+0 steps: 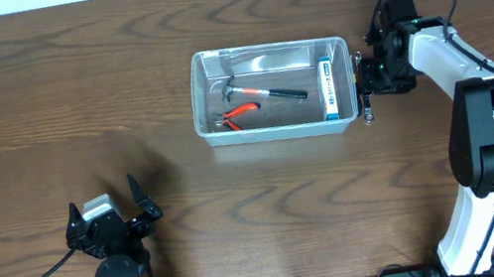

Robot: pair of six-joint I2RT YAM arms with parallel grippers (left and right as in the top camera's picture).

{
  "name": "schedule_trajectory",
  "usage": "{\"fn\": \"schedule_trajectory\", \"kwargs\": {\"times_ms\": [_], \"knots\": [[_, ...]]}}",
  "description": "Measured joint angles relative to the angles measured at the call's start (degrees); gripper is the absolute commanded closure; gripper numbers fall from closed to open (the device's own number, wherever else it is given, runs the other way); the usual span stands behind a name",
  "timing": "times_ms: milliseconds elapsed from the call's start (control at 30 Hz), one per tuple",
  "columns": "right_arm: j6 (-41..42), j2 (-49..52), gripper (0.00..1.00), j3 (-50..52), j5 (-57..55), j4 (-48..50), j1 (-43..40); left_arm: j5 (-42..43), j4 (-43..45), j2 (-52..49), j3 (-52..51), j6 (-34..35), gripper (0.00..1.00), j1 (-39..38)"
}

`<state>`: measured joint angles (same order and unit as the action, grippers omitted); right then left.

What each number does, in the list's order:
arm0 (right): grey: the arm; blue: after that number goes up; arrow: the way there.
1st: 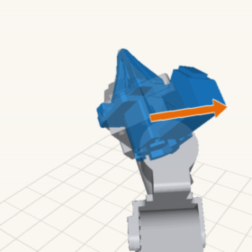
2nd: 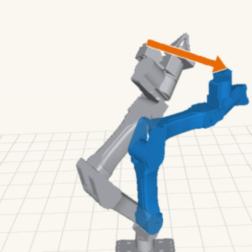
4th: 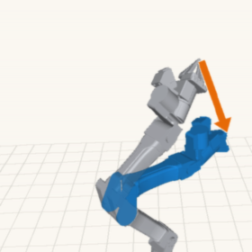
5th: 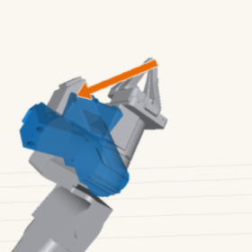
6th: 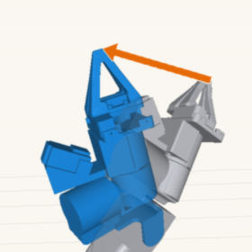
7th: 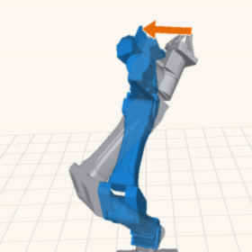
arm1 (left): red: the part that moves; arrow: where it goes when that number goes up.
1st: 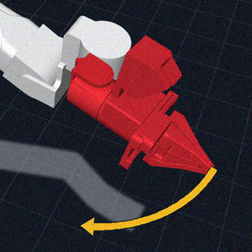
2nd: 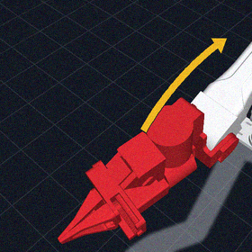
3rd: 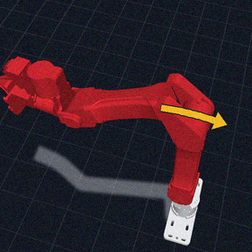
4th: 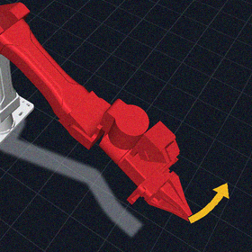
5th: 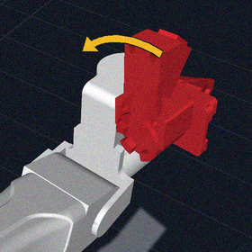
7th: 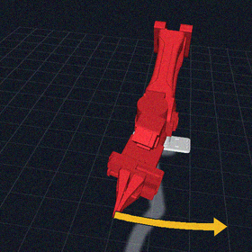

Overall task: Pack container
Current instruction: 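Grasp the silver wrench with the right gripper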

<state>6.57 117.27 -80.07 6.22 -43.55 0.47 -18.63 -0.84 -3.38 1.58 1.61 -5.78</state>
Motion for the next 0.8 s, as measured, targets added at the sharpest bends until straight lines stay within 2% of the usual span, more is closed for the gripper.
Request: {"fn": "schedule_trajectory", "kwargs": {"times_ms": [400,567,700,800], "knots": [[0.0,0.4,0.53,0.0,-1.2,1.3,0.0,0.0,0.0,0.0,0.0,0.0,0.02,0.0],[0.3,1.6,0.60,-0.4,-1.6,1.2,0.1,0.0,0.0,0.0,0.0,0.0,0.02,0.0],[0.5,1.7,0.60,-0.5,-1.6,1.2,0.1,0.0,0.0,0.0,0.0,0.0,0.02,0.0],[0.5,1.7,0.67,-0.6,-1.9,1.2,0.1,0.0,0.0,0.0,0.0,0.0,0.02,0.0]]}}
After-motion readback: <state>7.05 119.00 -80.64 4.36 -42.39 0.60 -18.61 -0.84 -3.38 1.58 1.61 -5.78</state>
